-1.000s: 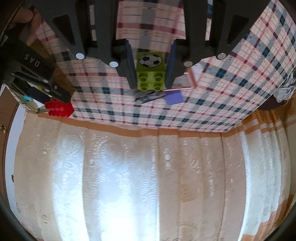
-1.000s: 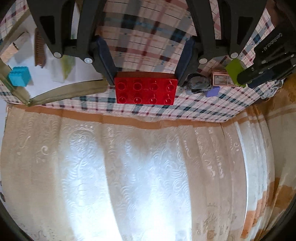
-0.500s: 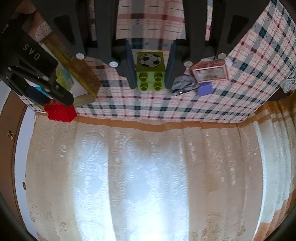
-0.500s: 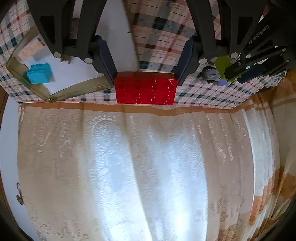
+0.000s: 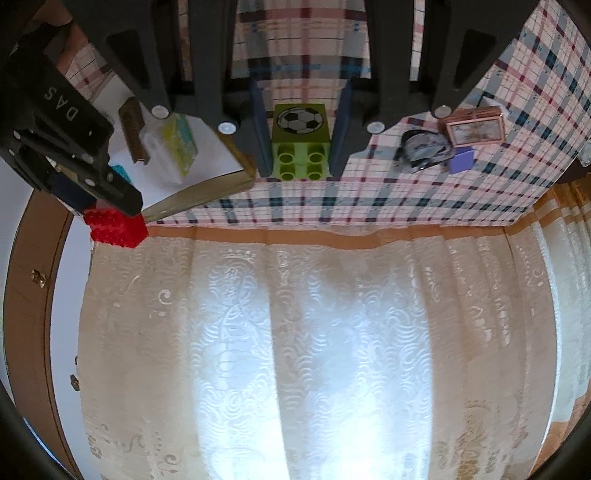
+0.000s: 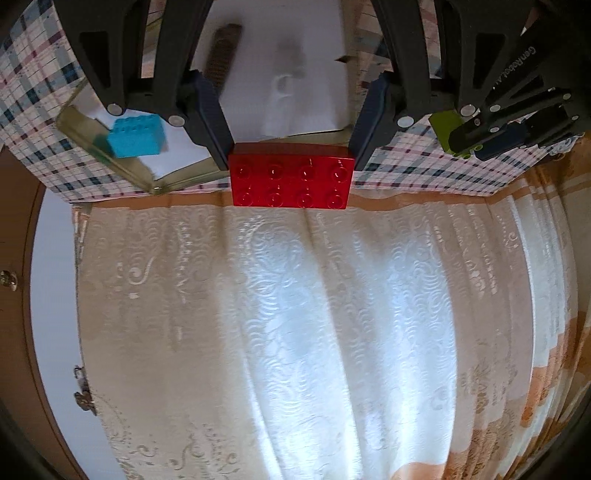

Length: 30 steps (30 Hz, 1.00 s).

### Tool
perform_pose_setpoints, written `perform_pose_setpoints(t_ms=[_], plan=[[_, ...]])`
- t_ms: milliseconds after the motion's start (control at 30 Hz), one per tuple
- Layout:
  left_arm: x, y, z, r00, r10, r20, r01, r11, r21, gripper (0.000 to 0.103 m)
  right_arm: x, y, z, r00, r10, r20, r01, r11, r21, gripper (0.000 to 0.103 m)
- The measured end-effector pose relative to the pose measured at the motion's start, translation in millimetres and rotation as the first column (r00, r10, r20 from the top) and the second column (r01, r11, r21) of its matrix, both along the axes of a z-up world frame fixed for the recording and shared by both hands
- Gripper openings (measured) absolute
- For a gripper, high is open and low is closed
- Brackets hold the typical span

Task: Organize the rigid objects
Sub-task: 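Carry the green block and the red brick over the tray with both grippers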

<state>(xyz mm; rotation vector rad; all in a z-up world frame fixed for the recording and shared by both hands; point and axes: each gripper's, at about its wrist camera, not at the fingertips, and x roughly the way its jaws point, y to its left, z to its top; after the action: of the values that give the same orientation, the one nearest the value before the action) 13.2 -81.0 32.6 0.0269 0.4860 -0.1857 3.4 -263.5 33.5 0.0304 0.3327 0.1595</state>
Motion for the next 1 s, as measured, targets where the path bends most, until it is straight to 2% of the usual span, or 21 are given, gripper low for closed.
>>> perform_pose_setpoints(t_ms=[467,733,833,1000], plan=[[8.8,-59.6,-4.3,0.997,-0.078,-0.010,0.078,0.997,-0.011,0.030,10.3,-60.6,2.4,0.993,-0.114,-0.001,0.114,0.993,-0.027,0.066],[15.9,-95.2,-15.5,0.991,-0.131,-0.039,0.130,0.991,-0.026,0.030,28.5,-94.8,-1.0,0.976,-0.219,-0.020,0.216,0.972,-0.089,0.066],[12.5,-109.2,-18.3,0.988,-0.153,-0.018,0.153,0.988,-0.014,0.031,35.3,-109.9,-4.1,0.966,-0.252,-0.052,0.247,0.965,-0.085,0.066],[13.2,-131.3,-23.5,0.980,-0.200,-0.026,0.200,0.980,0.001,0.031,47.3,-117.4,-16.4,0.961,-0.240,-0.136,0.232,0.970,-0.070,0.066]])
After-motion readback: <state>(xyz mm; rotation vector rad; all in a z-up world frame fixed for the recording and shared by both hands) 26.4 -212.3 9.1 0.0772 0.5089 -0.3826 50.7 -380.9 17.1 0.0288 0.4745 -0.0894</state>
